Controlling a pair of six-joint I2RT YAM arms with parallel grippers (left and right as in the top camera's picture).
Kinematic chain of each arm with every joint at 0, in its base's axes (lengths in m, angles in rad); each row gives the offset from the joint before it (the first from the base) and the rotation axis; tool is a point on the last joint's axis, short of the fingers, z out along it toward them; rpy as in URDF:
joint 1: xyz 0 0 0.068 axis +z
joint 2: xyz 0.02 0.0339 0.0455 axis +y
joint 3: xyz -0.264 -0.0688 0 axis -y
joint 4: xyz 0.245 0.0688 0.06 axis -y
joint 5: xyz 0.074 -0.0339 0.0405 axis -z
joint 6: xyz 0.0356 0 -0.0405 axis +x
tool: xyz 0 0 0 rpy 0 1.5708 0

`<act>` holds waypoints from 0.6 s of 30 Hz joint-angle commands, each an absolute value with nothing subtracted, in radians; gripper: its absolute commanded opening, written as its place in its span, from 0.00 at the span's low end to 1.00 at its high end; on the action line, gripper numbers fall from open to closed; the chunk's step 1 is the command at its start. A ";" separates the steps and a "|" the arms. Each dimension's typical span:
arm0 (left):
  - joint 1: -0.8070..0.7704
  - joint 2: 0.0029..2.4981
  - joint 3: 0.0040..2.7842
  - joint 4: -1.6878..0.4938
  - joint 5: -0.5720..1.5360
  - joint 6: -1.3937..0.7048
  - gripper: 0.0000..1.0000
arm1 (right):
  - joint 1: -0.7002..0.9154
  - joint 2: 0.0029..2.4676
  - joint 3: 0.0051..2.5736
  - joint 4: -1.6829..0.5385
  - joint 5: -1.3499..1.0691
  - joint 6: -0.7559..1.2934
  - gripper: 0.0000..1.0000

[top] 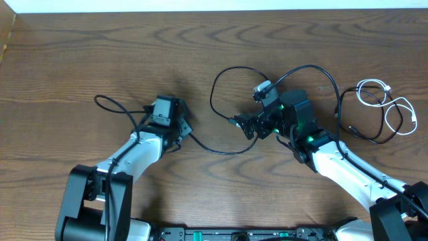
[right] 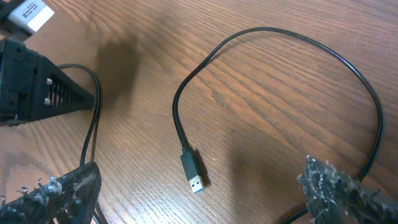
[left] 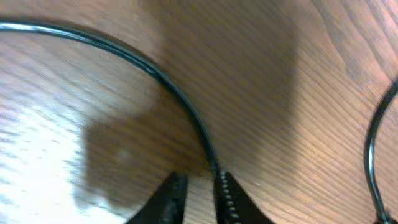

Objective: Untangle cables

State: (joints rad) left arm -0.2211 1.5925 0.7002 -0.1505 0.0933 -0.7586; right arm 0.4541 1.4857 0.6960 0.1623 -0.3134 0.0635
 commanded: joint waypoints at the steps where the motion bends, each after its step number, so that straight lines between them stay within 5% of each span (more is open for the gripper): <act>1: -0.196 1.547 0.721 -0.163 0.181 -0.729 0.27 | 0.460 1.493 0.693 0.166 -0.305 0.051 0.99; 6: -0.210 1.452 0.722 -0.178 0.198 -0.730 0.53 | 0.460 1.493 0.693 0.166 -0.305 0.051 0.99; 9: -0.224 1.452 0.721 -0.192 0.190 -0.730 0.77 | 0.460 1.493 0.693 0.168 -0.305 0.051 0.99; 12: -0.231 1.468 0.721 -0.234 0.104 -0.743 0.79 | 0.460 1.493 0.693 0.168 -0.263 0.050 0.99; 18: -0.214 1.523 0.721 -0.253 -0.071 -0.769 0.79 | 0.459 1.493 0.693 0.109 0.286 0.036 0.99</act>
State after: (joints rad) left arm -0.2291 1.4925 0.7074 -0.2520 0.0593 -0.7521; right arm 0.4568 1.4857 0.6960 0.1242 -0.0742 0.0547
